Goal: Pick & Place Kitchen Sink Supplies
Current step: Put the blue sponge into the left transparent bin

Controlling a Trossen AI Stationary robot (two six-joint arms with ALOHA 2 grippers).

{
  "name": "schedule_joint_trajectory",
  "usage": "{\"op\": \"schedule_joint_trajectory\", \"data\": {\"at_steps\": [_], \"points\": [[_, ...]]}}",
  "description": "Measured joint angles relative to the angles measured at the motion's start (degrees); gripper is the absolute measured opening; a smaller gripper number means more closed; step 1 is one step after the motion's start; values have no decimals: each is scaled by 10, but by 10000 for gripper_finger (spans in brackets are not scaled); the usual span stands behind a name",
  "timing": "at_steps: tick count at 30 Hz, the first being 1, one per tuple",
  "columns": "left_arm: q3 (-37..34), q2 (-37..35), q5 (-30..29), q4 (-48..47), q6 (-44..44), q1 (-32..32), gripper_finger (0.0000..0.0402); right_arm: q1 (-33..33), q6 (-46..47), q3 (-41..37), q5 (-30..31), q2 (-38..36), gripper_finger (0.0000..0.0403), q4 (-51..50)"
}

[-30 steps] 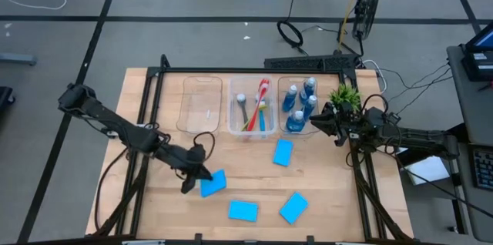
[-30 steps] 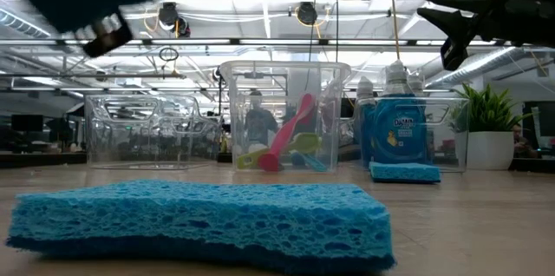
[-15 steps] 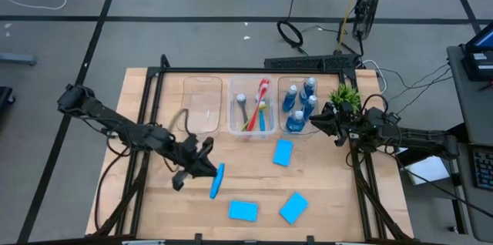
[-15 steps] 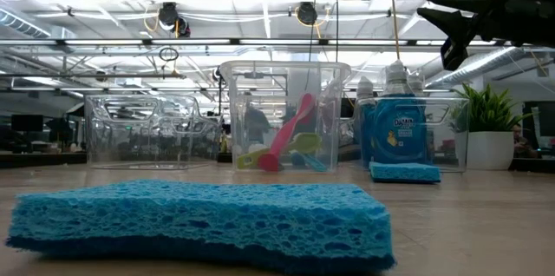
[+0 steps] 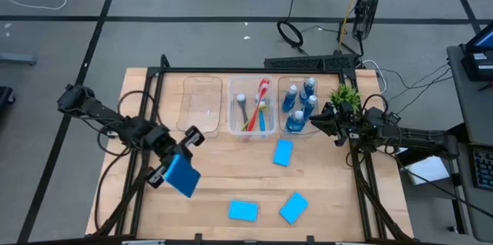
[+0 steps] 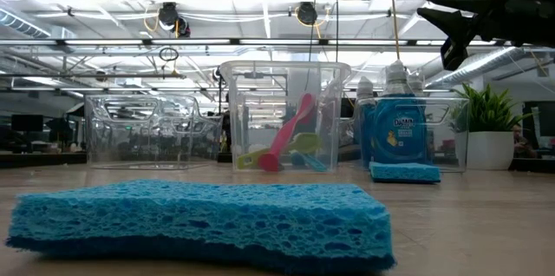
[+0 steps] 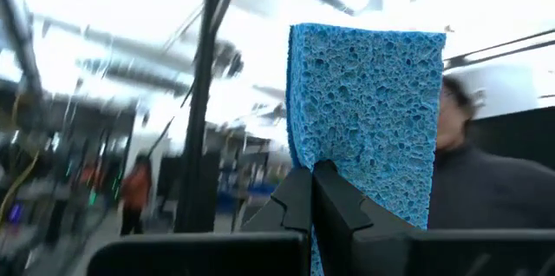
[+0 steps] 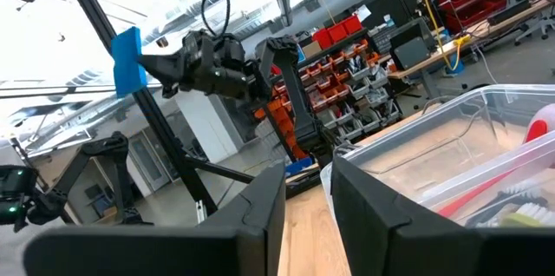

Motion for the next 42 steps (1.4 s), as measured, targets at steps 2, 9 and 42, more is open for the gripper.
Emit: {"op": "schedule_joint_trajectory", "data": {"at_steps": [2, 9, 42], "points": [[0, 0, 12, 25, 16, 0, 0, 0, 0, 0, 0, 0, 86, 0], [0, 0, 37, 50, 52, 0, 0, 0, 0, 0, 0, 0, 86, 0], [122, -73, -510, -784, -305, 48, 0, 0, 0, 0, 0, 0, 86, -1]]}}
